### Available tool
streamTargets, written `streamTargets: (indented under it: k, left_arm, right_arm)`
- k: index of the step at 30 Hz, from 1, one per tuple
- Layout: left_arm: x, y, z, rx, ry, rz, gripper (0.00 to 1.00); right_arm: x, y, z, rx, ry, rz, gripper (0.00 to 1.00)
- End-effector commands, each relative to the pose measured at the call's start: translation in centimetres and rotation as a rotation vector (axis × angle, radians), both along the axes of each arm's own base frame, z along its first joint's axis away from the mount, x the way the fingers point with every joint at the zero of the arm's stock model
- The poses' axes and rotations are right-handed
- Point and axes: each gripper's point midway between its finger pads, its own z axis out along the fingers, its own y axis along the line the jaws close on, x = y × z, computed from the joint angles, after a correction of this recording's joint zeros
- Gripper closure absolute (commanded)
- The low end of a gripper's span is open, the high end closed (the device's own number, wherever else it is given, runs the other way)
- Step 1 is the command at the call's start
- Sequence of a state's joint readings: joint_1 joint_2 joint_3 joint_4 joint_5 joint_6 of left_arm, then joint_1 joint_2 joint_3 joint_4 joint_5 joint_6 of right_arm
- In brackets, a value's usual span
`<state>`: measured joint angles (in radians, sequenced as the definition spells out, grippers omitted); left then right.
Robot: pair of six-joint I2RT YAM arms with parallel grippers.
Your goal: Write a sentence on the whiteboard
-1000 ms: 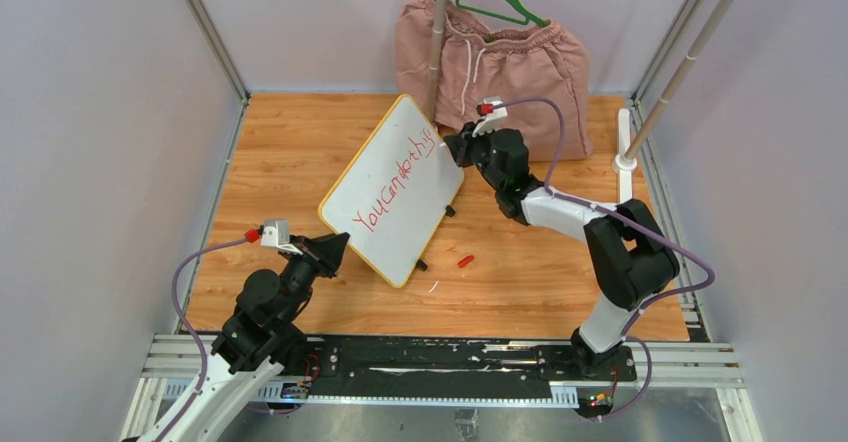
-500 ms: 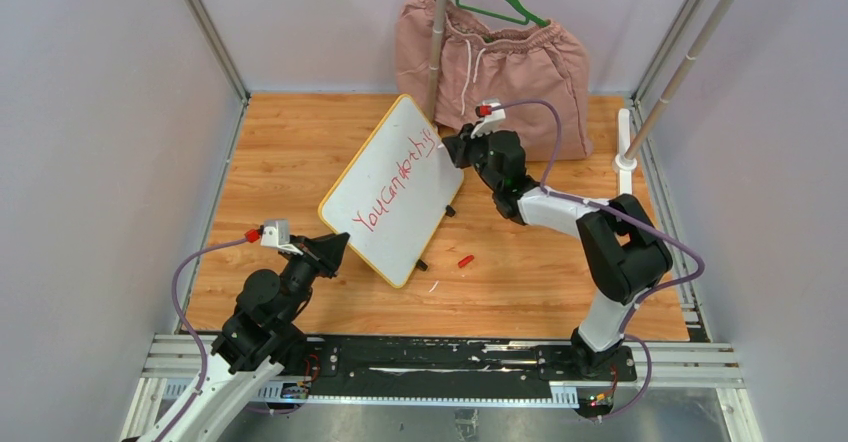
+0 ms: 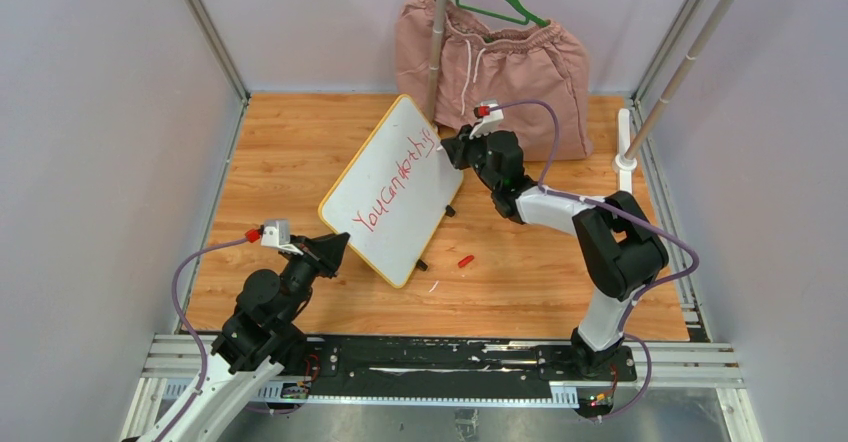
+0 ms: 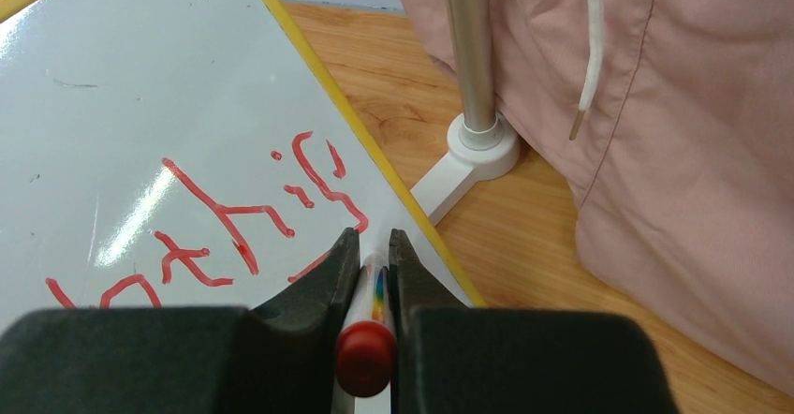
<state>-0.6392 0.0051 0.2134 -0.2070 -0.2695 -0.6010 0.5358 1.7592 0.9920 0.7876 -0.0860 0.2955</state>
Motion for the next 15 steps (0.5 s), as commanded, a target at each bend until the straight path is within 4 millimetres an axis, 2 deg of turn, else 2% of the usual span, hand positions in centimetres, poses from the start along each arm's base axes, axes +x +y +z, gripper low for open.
streamTargets:
  k: [1,9,15]
  left_arm:
    - [-0.7,0.4,0.8,0.030,-0.050,-0.016,1.00]
    - [-0.7,0.4,0.8,0.029,-0.047,-0.013,1.00]
    - [-0.5,1.1,0.3,0.020,-0.015,0.030,1.00]
  right_arm:
    - [0.6,0.5,0.9,0.023,-0.016,0.020,1.00]
    - [0.6,0.5,1.0,0.024,-0.017,0.018,1.00]
    - [0.3,-0.2,2.4,0.025,-0.042,-0.005,1.00]
